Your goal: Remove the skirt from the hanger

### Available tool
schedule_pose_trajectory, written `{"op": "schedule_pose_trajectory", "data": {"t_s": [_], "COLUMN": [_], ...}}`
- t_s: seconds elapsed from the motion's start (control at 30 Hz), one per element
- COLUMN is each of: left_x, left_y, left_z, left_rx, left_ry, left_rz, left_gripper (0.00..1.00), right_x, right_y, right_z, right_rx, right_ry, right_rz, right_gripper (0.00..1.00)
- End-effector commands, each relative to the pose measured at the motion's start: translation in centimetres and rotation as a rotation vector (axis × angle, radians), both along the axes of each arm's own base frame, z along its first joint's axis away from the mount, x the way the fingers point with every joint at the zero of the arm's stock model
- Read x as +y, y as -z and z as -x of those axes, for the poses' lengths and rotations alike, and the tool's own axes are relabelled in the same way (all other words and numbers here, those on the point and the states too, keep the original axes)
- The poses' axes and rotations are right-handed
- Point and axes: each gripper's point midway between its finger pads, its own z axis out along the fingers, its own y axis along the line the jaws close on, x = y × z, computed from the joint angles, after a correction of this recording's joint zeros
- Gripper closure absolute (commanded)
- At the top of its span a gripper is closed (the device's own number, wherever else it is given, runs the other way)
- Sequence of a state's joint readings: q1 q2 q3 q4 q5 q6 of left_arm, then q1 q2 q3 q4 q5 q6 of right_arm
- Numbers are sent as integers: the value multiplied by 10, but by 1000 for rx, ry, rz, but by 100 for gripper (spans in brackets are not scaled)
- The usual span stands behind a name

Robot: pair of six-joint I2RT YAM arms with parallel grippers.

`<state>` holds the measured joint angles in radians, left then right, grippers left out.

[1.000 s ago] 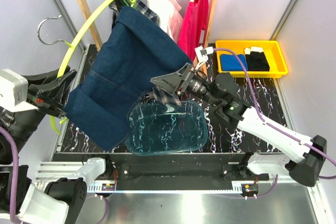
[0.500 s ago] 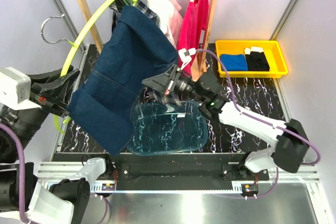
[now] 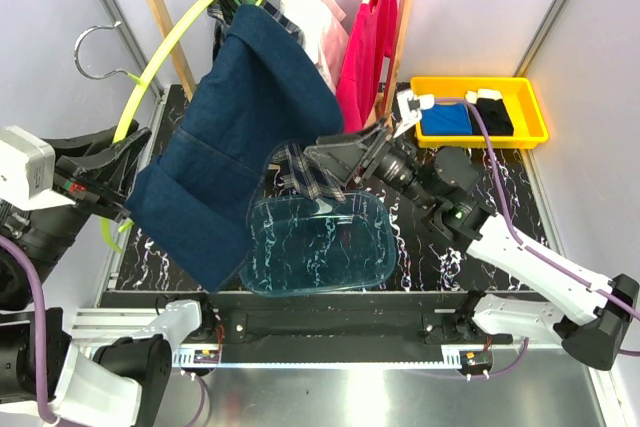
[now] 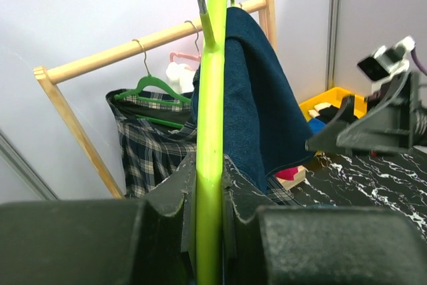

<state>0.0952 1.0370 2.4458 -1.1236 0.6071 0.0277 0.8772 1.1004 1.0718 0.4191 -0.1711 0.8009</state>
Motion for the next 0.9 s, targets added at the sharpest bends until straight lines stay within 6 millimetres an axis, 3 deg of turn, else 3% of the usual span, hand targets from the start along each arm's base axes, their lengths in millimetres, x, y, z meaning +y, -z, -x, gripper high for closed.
{"op": "schedule_pose_trajectory", "data": {"t_s": [0.0,0.07,0.23,0.43,0.6,0.73,0.77,0.83,0.87], "left_x": [-3,-4,-10,-18,-20,-22,-22,-22,-22], "left_y": [-52,-56,-53,-44,-38,-35,-35,-34,-34], "left_z": [11,14,18,25,26,27,27,27,27], "left_rx": [-224,-244,-244,-239,-223,-215,-214,-214,-214], "left_ry": [3,6,28,50,49,50,52,49,49], "left_rz": [-28,-35,-49,-86,-88,-91,-90,-92,-92], "left_gripper": [100,100,100,100,100,100,100,100,100], "right_x": [-8,-11,-4,1,-1,-8,-8,-8,-8], "right_y": [59,68,64,30,-12,-29,-35,-40,-42], "right_z": [-22,-24,-33,-45,-42,-36,-30,-27,-26], "right_rx": [84,91,74,0,-53,-69,-92,-113,-111], "right_ry": [129,148,165,206,194,188,164,140,126], "right_rz": [163,171,164,109,-7,-71,-87,-98,-108], "right_gripper": [1,0,0,1,0,0,7,31,70]}}
